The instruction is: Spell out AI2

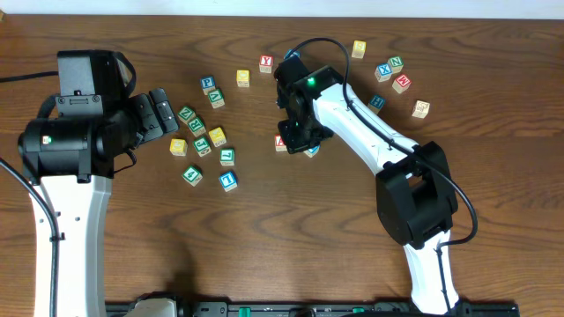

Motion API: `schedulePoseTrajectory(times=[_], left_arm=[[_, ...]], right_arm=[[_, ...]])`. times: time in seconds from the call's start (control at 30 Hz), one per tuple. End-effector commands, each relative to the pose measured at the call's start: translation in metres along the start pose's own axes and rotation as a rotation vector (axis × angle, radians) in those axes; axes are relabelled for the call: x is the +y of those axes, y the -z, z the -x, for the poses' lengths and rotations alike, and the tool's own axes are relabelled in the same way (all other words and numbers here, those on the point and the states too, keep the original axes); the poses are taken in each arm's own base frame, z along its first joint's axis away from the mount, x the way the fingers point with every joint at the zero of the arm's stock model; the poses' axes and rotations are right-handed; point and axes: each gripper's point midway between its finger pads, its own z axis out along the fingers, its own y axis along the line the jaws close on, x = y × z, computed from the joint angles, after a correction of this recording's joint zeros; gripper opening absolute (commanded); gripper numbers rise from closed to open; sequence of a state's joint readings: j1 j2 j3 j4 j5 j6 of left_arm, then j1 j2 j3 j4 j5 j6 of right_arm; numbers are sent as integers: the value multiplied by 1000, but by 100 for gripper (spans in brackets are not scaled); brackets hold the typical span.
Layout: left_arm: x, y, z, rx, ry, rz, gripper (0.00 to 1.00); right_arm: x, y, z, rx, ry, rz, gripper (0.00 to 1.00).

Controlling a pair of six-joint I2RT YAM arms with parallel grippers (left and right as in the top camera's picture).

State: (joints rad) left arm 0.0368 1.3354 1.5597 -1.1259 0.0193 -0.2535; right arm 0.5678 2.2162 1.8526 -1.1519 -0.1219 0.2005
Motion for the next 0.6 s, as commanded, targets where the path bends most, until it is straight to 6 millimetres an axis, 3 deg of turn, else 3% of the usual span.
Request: schedulePoseTrajectory(times=[0.0, 0.33, 0.57], left_arm=[[4, -4, -1, 11, -15, 18, 98], [3, -4, -1, 11, -15, 18, 98], [4, -4, -1, 11, -15, 18, 98]], right_arm=[[-2, 2, -5, -3, 16, -25, 1], [-5, -16, -7, -9, 16, -25, 1], [-20, -23, -1, -51, -21, -108, 1]])
